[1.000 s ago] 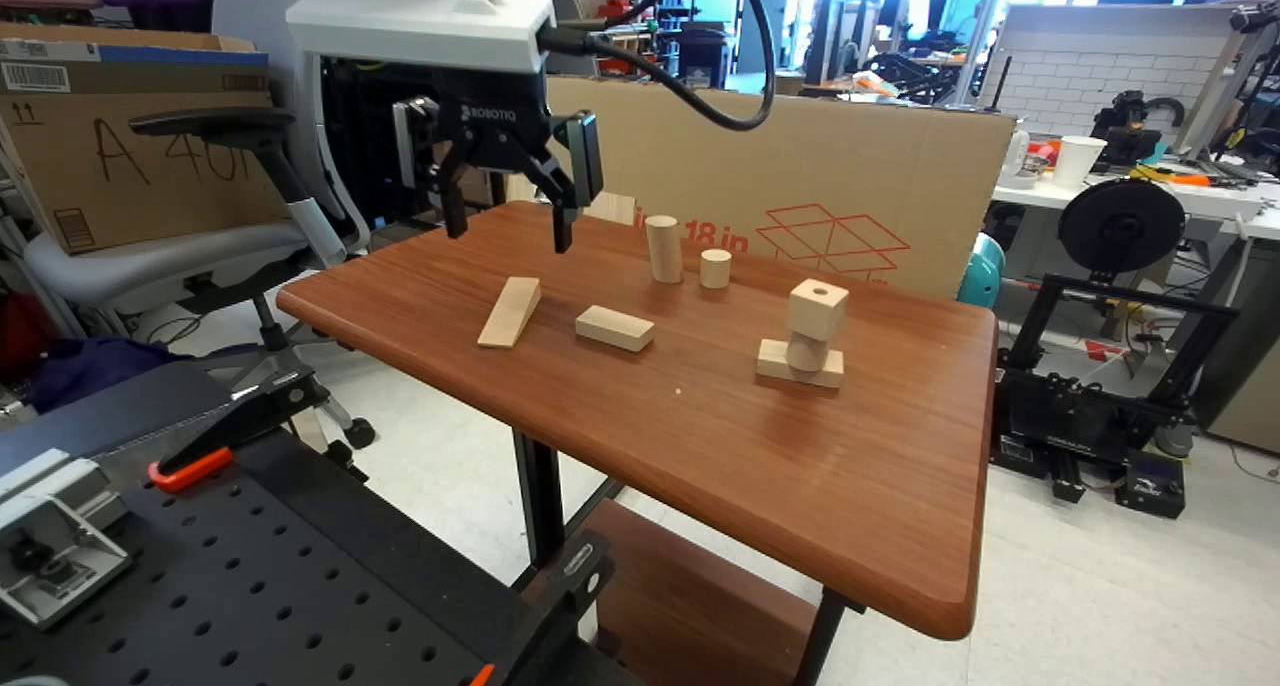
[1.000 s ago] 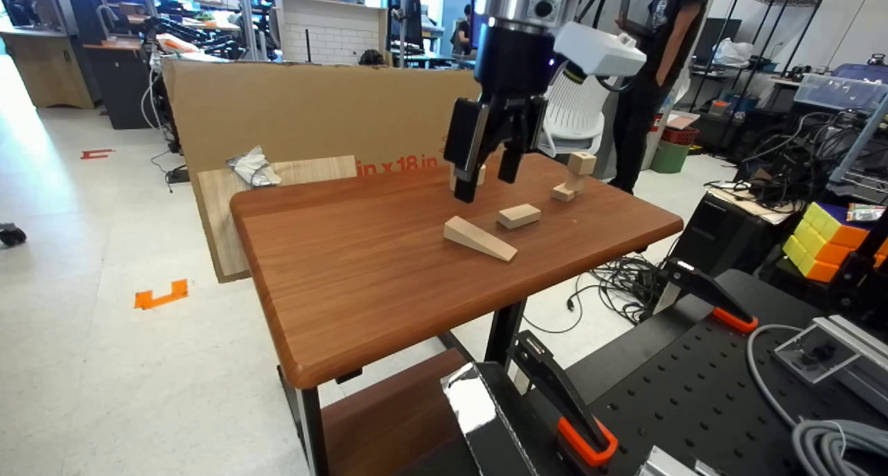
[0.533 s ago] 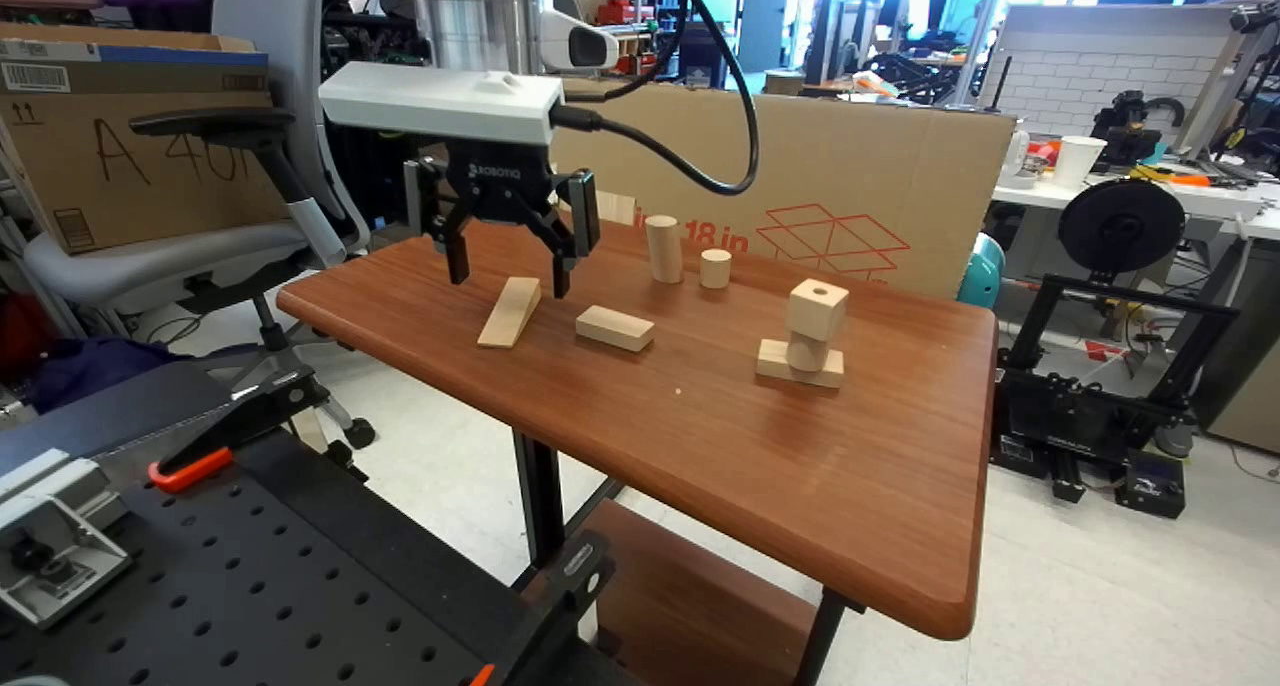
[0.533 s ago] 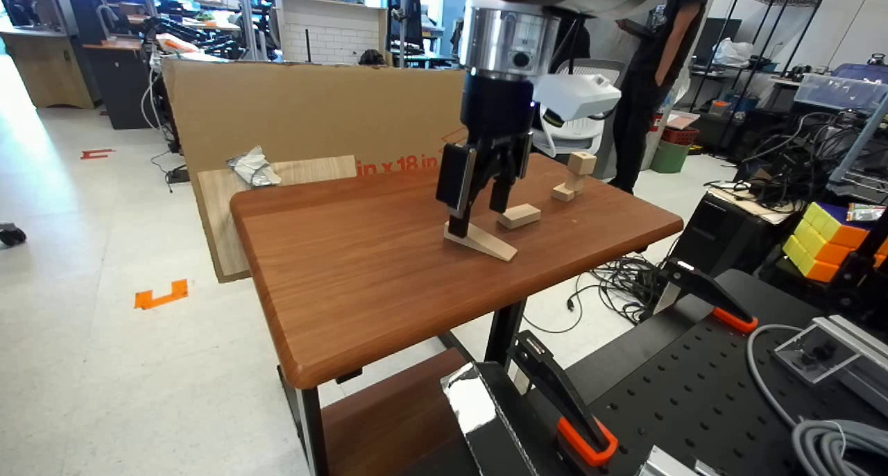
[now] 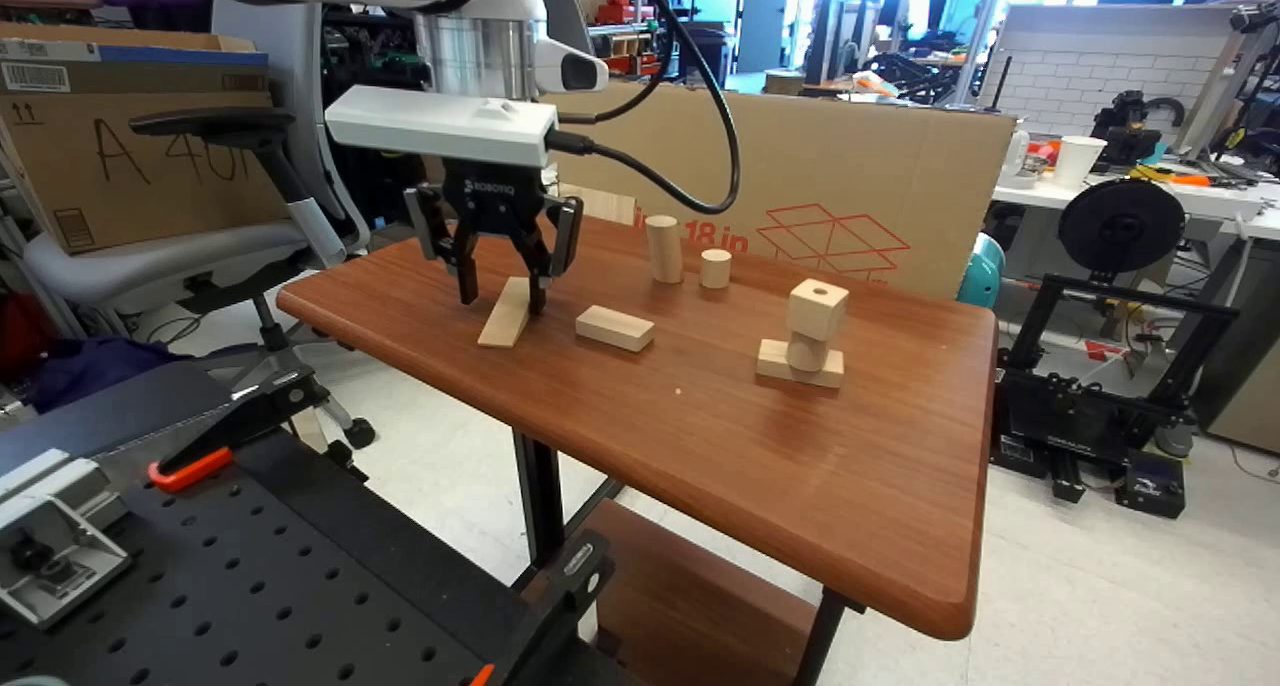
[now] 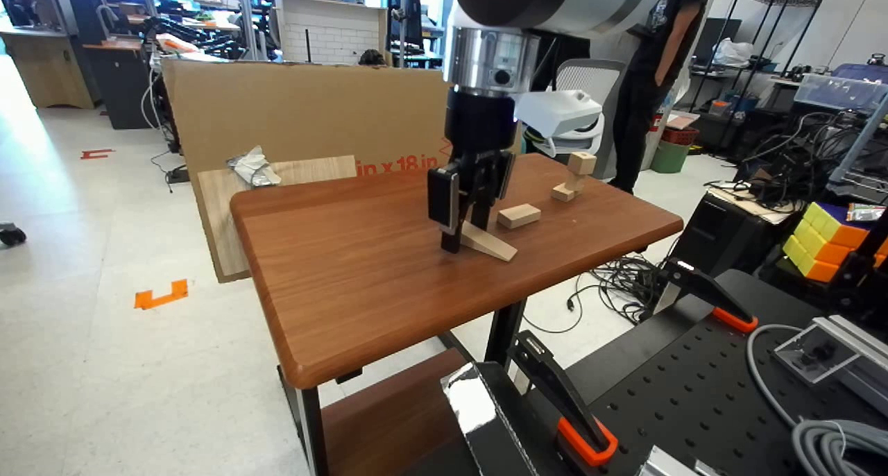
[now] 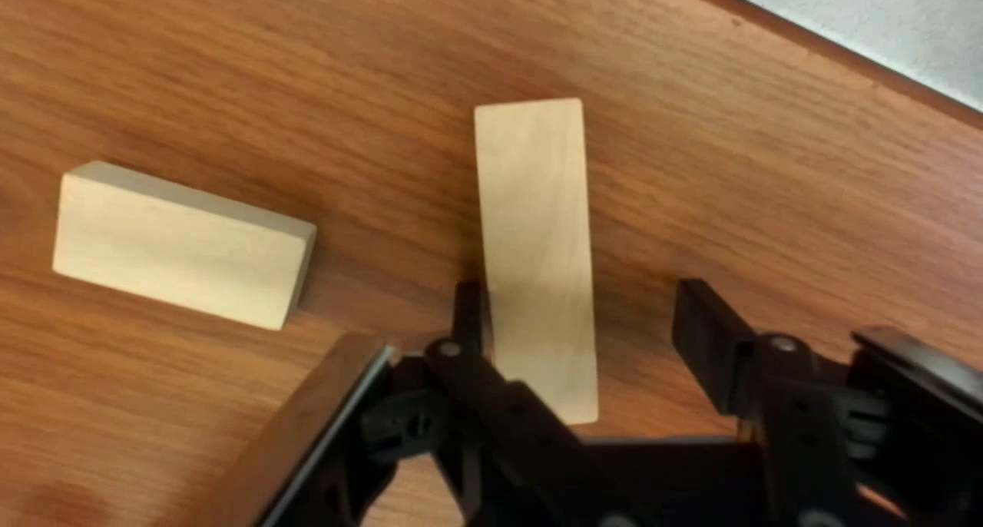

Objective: Pick up the block on the front left side of the table and place it on top of the rectangular block on the left

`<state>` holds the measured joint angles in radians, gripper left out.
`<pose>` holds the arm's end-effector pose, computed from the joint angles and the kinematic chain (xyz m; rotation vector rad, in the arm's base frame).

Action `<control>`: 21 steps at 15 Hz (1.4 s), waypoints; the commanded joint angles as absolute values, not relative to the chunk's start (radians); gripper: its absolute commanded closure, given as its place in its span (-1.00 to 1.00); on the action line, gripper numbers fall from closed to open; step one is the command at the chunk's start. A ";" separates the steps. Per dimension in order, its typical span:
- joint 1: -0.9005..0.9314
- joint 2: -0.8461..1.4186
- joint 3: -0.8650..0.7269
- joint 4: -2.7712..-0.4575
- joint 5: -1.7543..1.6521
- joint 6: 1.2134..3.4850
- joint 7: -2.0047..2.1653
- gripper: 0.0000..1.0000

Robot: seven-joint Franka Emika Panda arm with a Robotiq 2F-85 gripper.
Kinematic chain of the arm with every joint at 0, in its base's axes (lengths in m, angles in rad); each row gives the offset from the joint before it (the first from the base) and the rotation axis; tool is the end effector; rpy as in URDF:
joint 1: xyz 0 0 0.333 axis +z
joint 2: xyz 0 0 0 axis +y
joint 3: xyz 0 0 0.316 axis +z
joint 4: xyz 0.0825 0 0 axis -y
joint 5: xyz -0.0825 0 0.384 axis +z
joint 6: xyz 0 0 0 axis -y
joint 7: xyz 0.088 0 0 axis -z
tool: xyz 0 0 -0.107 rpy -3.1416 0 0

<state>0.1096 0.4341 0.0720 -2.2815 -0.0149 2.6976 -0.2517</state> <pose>0.5187 0.0975 0.1614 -3.0416 -0.6808 0.0247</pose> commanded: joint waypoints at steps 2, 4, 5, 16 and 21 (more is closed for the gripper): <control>0.093 0.430 0.087 -2.275 -0.043 2.712 -0.230 0.46; 0.092 0.421 0.087 -2.278 -0.041 2.710 -0.229 0.77; 0.092 0.415 0.087 -2.280 -0.040 2.711 -0.227 0.83; 0.006 0.290 0.141 -2.291 -0.002 2.608 -0.379 0.83; -0.026 0.277 0.111 -2.283 -0.016 2.548 -0.405 0.83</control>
